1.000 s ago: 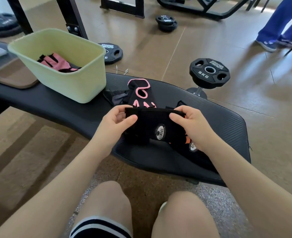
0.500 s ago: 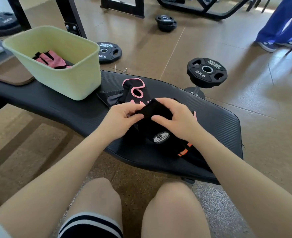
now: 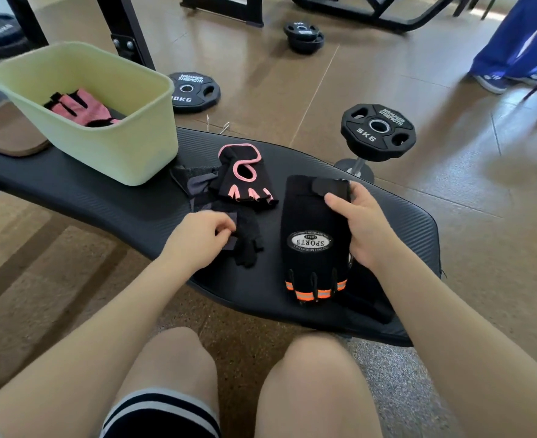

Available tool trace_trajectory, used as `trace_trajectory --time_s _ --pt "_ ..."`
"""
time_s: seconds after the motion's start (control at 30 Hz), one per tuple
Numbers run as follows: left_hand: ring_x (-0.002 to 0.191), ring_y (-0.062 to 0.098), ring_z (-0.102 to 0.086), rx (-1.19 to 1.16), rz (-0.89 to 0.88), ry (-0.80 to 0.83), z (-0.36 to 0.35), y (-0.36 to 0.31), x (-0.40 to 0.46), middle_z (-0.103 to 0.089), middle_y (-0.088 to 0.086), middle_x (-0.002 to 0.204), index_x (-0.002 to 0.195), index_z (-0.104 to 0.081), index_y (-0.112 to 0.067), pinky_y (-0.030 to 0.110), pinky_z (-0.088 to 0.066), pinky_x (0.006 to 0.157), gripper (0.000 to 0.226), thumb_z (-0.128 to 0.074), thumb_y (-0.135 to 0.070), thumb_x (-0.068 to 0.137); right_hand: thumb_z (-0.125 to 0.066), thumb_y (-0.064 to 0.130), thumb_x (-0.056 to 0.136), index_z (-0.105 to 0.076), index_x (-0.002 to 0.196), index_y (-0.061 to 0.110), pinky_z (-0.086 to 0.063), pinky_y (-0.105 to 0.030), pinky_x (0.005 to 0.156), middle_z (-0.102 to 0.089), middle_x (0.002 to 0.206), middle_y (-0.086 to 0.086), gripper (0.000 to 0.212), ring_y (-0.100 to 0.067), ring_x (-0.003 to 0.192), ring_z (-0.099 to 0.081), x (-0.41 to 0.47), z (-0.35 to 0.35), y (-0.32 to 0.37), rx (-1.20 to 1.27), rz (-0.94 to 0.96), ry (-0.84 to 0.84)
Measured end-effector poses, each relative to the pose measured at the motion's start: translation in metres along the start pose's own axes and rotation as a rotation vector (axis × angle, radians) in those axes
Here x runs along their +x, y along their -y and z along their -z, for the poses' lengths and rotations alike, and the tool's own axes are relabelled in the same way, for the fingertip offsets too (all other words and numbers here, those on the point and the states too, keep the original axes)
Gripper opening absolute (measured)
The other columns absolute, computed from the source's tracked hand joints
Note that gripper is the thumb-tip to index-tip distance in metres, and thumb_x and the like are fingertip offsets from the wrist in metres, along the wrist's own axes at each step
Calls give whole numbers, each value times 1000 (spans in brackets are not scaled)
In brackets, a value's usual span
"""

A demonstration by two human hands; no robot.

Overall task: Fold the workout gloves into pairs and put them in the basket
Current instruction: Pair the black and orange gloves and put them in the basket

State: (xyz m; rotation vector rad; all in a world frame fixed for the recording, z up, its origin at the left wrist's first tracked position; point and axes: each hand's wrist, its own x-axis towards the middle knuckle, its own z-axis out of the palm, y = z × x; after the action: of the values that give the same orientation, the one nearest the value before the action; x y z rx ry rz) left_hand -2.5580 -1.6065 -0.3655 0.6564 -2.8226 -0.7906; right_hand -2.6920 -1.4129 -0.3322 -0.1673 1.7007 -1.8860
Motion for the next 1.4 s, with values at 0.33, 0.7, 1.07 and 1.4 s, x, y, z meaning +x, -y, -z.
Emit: trace_trajectory --time_s 0.33,0.7,1.07,1.4 --pt "57 -26 -52 -985 173 296 5 -62 0 -67 -19 61 96 -56 -17 2 -45 55 23 -43 1 93 -64 12 82 -62 99 30 -46 -46 93 -51 115 5 25 -14 101 -55 -7 -16 -15 -606 354 -39" --pt "100 21 -56 60 -227 320 7 -46 55 -63 3 107 118 -56 -20 31 -42 90 36 -62 -17 83 -60 18 89 -63 119 16 -29 -2 91 -55 120 -1 31 -18 101 -57 2 -5 -24 -1263 454 213" --pt "135 27 -34 310 -509 369 -31 -16 19 -39 6 146 138 -38 -12 41 -22 111 70 -15 -47 81 -57 22 89 -61 120 15 -41 -39 97 -56 121 -6 31 -24 114 -48 18 -5 -39 -1386 407 271" --pt "143 16 -13 321 -477 359 -38 -12 18 -18 -5 154 144 -19 -22 33 -7 115 54 -40 -32 96 -60 12 83 -68 102 7 -53 -42 77 -63 96 -13 21 -29 88 -62 13 -9 -49 -1344 576 236"
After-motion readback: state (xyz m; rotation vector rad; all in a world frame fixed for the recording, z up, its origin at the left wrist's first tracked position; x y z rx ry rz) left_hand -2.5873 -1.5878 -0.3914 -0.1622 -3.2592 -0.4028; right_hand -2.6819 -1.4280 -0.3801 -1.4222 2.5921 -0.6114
